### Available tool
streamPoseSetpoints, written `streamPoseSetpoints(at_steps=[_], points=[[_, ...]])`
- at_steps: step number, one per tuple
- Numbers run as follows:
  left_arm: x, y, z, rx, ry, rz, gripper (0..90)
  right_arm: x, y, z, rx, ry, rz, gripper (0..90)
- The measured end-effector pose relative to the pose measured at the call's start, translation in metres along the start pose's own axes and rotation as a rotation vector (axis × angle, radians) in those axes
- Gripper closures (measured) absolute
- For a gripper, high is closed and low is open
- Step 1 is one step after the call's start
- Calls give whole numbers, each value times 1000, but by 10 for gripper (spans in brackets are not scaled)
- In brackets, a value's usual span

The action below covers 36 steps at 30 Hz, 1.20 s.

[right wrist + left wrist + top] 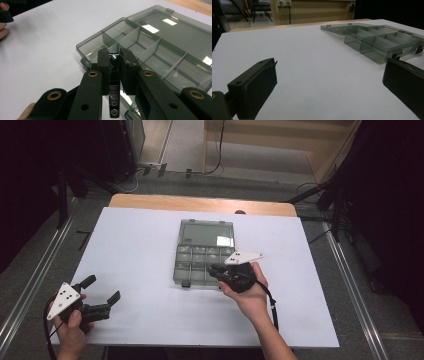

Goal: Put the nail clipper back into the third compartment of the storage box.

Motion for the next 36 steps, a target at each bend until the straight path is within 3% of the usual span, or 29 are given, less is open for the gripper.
streamPoseSetpoints(at_steps=[19,36], points=[[0,0,0,-1,-1,-5,0,-25,-16,2,18,-30,14,811],[0,0,0,-2,0,-4,0,-34,-52,16,82,-30,67,811]])
Point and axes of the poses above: each handheld gripper's, and its own axes: z roughly forward along the jaws, x roughly out of its underside, y roughly to its left, the point moved 4 cm from there along z, roughly forward along the jaws, and after that the axes turned 13 degrees about -x, right-handed, at the moved point
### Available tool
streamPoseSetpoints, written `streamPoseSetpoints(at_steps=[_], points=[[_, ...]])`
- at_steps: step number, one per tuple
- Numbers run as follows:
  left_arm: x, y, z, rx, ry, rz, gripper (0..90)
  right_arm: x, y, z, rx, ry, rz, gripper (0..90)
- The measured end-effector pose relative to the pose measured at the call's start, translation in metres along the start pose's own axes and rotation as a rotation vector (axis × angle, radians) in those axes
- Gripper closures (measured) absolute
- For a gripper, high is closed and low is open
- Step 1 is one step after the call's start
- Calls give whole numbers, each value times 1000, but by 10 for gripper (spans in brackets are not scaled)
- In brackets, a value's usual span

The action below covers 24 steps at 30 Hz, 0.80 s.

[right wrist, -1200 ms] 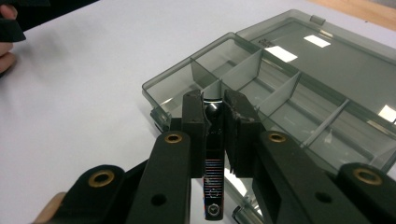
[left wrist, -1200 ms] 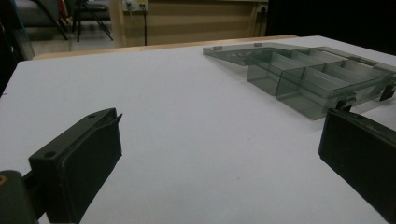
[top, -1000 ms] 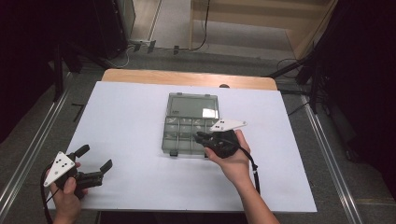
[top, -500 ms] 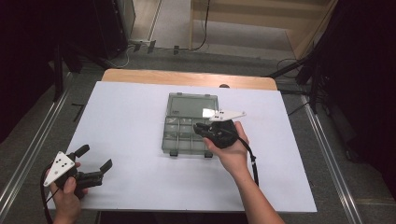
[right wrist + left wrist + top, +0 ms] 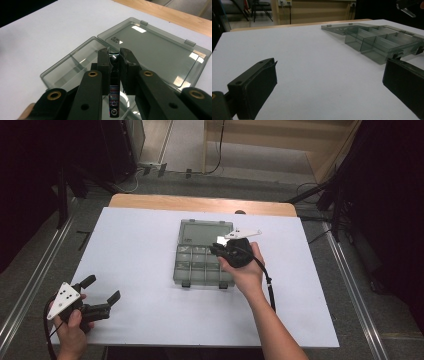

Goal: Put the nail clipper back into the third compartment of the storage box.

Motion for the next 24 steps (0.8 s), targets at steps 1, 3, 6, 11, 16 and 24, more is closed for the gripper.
streamPoseSetpoints(at_steps=[1,3,6,11,16,24], points=[[0,0,0,0,0,0,0,0,-2,1,2,-1,3,811],[0,0,0,1,-1,2,0,1,-6,4,7,-2,13,810],[0,0,0,2,1,2,0,3,-13,10,14,2,18,810],[0,-1,1,2,4,5,0,4,-19,16,25,1,32,811],[0,-1,1,2,6,8,0,7,-28,23,35,12,45,810],[0,-1,1,2,9,11,0,12,-35,34,45,29,63,810]])
Point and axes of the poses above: each handheld gripper's, and its own axes: z roughly forward along the jaws, x roughly out of its underside, y roughly to its left, the point moved 4 cm from there along z, roughly forward along the jaws, and after that the axes turned 13 degrees about -x, right-handed, at the moved point
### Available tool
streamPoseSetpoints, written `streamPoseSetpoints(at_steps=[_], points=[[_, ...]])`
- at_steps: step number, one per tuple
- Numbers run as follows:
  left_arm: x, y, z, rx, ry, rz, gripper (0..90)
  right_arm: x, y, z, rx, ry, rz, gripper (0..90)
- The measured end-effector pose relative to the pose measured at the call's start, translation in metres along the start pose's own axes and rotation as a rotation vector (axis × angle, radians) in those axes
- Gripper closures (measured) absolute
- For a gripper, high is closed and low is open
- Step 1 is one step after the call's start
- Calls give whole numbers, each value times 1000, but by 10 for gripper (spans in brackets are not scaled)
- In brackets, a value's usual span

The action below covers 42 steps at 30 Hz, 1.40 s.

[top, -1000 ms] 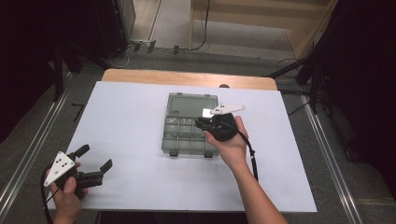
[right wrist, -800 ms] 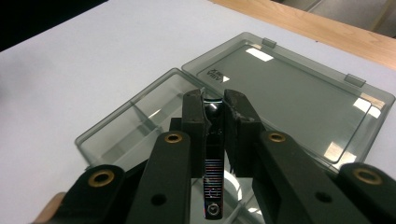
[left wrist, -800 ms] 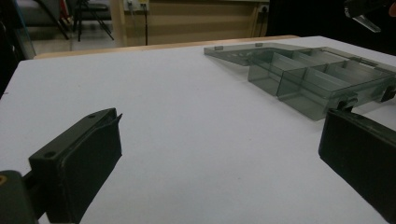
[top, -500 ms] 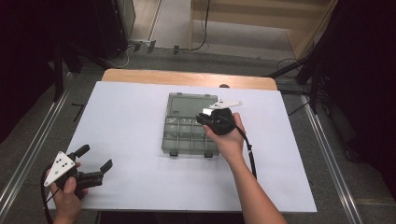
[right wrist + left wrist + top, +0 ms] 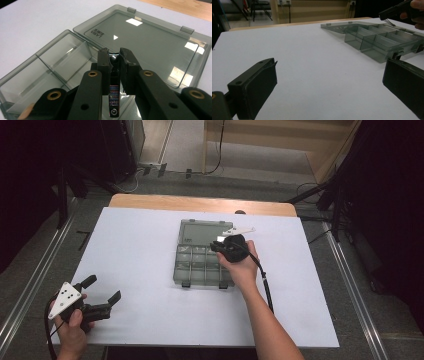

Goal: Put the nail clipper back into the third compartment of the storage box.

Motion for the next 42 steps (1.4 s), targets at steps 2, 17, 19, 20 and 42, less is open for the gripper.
streamPoseSetpoints(at_steps=[2,17,19,20,42], points=[[0,0,0,-1,-1,0,0,1,-1,3,1,2,1,810],[0,0,0,1,-2,-1,0,6,-8,-6,18,-57,59,92],[0,0,0,1,-2,-1,0,9,-6,-11,14,-77,48,14],[0,0,0,1,-3,-1,0,11,-5,-15,3,-89,44,0],[0,-1,1,-9,1,7,0,66,-9,-69,42,-164,83,0]])
Point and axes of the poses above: each handheld gripper's, and its own axes: z roughly forward along the jaws, x roughly out of its underside, y roughly to its left, the point moved 4 cm from there along z, roughly forward along the jaws, and after that the axes turned 13 degrees about -x, right-handed, at the moved point
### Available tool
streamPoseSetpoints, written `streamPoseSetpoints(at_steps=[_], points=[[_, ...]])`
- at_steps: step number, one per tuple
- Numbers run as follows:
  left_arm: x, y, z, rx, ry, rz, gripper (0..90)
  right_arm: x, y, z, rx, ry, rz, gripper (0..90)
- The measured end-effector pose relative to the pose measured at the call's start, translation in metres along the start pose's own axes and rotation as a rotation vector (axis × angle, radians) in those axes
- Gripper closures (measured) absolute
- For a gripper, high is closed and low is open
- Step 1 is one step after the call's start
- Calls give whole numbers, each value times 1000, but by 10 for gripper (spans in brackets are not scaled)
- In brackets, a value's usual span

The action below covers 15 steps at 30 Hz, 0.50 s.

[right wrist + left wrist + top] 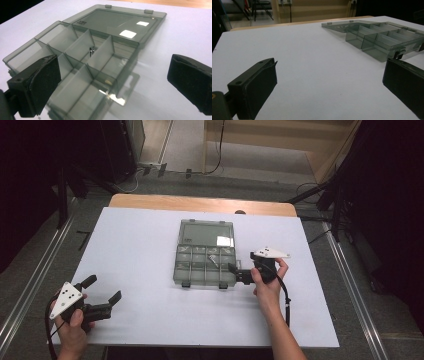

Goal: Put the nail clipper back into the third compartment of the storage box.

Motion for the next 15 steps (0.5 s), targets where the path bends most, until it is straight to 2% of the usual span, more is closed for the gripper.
streamPoseSetpoints(at_steps=[10,15], points=[[0,-1,0,-5,6,16,0,14,-4,-25,10,-27,5,0],[0,0,0,-7,4,10,0,23,-5,-36,8,-46,1,0]])
Point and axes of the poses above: each handheld gripper's, and its own axes: z roughly forward along the jaws, x roughly out of its underside, y roughly to its left, the point moved 4 cm from there along z, roughly forward along the jaws, and after that the axes turned 13 degrees about -x, right-handed, at the moved point
